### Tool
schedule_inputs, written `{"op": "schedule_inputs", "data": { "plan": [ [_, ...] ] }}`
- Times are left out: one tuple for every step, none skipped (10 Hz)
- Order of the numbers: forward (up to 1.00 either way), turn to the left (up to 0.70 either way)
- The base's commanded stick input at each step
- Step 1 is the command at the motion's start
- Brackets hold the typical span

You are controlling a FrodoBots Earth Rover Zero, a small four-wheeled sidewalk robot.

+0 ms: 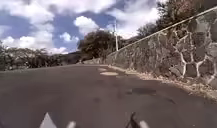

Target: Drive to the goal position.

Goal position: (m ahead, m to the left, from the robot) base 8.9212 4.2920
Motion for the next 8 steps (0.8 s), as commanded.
{"op": "schedule_inputs", "data": {
  "plan": [
    [0.5, 0.0],
    [0.5, 0.0],
    [0.5, 0.0],
    [0.5, 0.0],
    [0.5, 0.0],
    [0.5, 0.0],
    [0.5, 0.0],
    [0.5, 0.0]
  ]
}}
